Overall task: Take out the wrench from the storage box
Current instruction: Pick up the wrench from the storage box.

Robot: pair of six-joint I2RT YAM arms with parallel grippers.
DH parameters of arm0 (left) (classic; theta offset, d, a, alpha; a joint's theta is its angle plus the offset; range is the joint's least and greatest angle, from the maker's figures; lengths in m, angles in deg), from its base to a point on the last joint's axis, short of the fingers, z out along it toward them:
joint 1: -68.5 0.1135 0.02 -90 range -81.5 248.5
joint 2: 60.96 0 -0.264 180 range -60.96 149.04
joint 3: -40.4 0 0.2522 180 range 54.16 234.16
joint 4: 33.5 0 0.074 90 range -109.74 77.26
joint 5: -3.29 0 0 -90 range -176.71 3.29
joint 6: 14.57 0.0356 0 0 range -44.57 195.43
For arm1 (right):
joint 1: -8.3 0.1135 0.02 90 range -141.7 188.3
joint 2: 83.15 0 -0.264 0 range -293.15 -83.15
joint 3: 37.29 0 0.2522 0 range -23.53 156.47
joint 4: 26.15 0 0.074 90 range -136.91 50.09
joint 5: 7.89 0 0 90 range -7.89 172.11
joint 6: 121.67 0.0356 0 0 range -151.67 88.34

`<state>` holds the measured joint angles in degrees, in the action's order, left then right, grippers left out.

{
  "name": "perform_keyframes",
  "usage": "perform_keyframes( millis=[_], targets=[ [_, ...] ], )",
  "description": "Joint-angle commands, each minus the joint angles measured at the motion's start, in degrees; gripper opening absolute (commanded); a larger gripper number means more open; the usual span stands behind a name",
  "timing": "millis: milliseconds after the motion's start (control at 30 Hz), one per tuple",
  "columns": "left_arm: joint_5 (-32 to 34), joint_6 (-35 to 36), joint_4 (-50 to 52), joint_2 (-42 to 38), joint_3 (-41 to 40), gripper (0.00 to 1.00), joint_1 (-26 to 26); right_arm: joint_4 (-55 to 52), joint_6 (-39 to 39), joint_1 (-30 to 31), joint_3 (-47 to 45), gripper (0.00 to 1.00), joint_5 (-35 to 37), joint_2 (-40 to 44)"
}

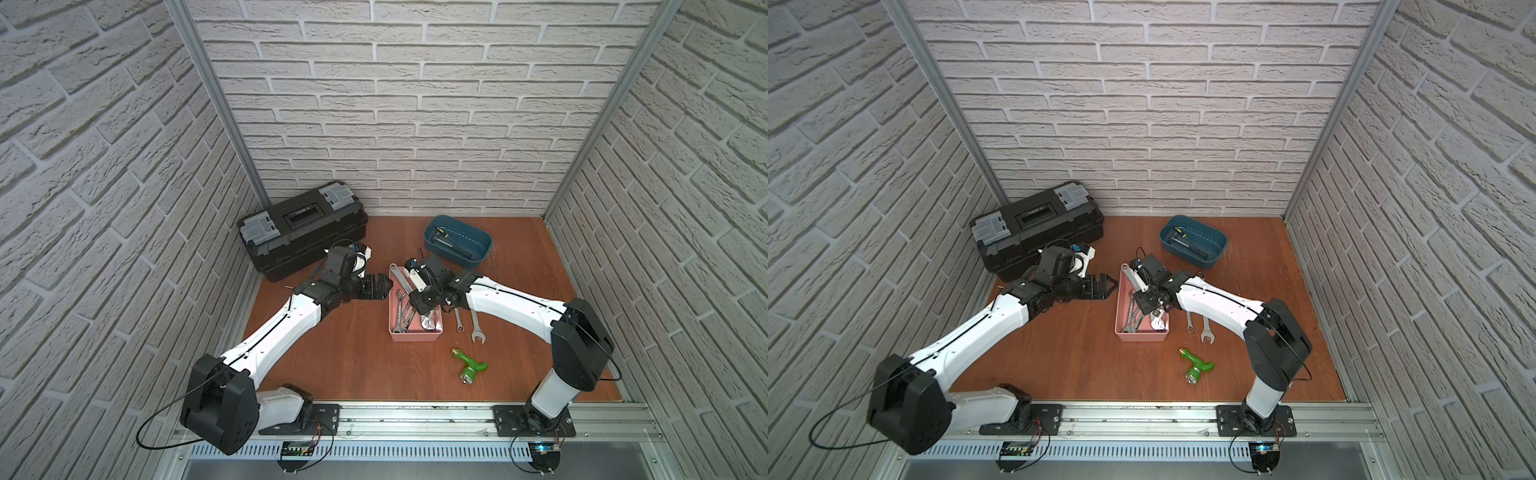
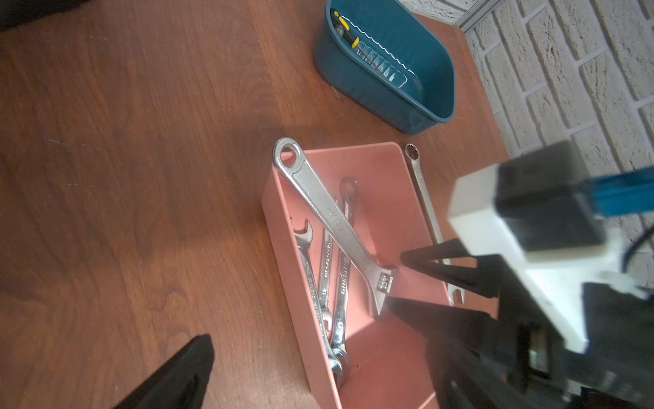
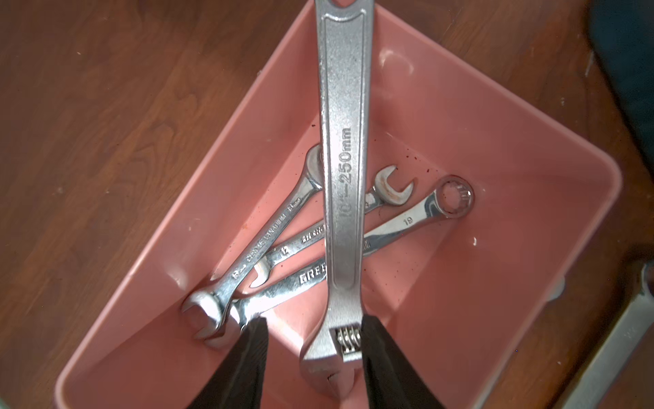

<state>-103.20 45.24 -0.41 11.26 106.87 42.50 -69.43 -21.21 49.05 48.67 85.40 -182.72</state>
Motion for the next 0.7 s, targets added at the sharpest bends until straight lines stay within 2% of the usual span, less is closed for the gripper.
perform_keyframes(
  millis=[0, 400, 667],
  targets=[
    [0.39, -0.21, -1.70, -1.76, -1.58, 0.98, 0.31, 1.97, -1.25, 0.56, 2.50, 0.47, 3.99, -2.39],
    [-0.03, -1.61, -4.80, -2.05, -4.68, 0.98, 0.25, 2.10, 0.68, 0.56, 4.61, 0.40, 8.17, -9.15],
    [-0.22, -2.39, -6.23, -2.08, -6.17, 0.98, 0.13, 2.97, 2.25, 0.56, 4.17, 0.23, 8.73, -9.60]
  ],
)
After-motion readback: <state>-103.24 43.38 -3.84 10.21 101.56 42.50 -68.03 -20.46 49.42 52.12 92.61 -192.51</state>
